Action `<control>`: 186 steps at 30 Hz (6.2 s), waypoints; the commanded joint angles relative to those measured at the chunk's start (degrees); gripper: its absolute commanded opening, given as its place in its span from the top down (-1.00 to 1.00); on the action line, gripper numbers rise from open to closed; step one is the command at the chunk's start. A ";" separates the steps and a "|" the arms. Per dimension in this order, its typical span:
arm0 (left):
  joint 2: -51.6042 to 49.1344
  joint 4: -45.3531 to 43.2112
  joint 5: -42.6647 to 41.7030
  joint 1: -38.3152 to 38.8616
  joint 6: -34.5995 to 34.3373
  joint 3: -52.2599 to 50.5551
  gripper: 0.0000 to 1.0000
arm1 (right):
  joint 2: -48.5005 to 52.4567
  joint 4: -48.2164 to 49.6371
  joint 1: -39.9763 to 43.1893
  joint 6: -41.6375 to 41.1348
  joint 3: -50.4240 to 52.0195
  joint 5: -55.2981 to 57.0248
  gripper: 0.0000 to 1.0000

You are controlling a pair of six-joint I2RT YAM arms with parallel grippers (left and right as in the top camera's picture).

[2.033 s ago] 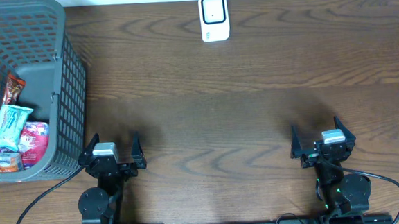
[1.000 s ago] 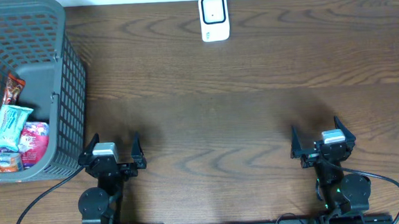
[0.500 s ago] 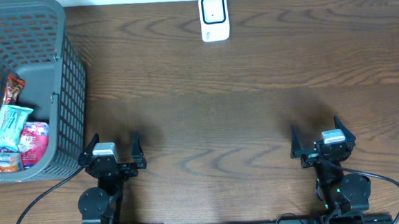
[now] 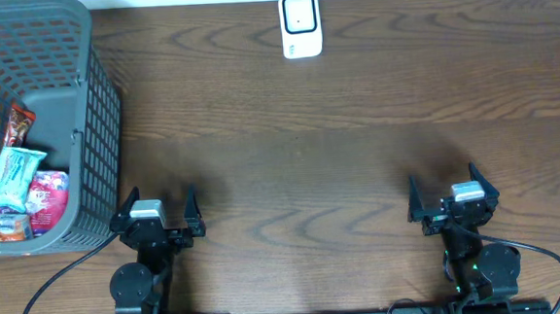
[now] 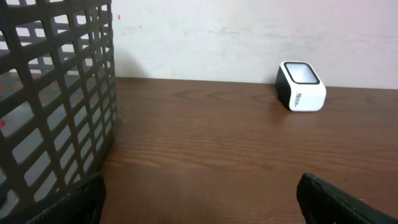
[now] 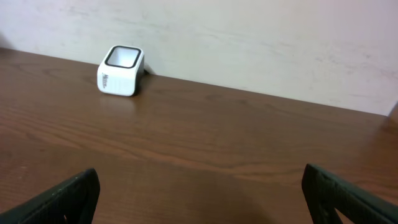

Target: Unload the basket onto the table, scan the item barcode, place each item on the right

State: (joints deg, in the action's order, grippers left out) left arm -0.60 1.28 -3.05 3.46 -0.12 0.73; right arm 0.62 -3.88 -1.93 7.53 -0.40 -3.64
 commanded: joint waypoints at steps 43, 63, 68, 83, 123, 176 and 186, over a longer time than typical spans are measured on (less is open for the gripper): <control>0.26 -35.80 -28.15 -0.17 -31.95 1.73 -0.96 | -0.24 -0.24 0.44 -0.81 0.07 0.13 -0.98; -50.77 -15.15 12.92 -2.32 -6.12 53.51 -0.95 | -0.24 -0.22 0.44 -0.81 0.07 0.13 -0.98; -67.52 17.57 35.45 -7.15 -4.31 79.62 -0.95 | -0.24 -0.24 0.44 -0.81 0.04 0.13 -0.98; -88.96 52.15 16.68 -32.92 -18.64 99.84 -0.96 | -0.24 -0.22 0.44 -0.81 0.04 0.13 -0.98; -97.44 51.78 13.84 -33.62 -4.79 87.54 -0.96 | -0.24 -0.24 0.44 -0.81 0.04 0.13 -0.99; -108.56 45.72 21.75 -33.62 -3.34 85.72 0.85 | -0.24 -0.22 0.44 -0.81 0.07 0.13 -0.98; -95.38 44.17 16.94 -33.62 -8.74 86.33 0.86 | -0.24 -0.22 0.44 -0.81 0.04 0.13 -0.98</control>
State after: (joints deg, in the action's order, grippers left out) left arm -99.72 45.60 15.92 -29.95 -7.11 86.78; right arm 0.69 -3.88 -1.83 7.51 -0.40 -3.60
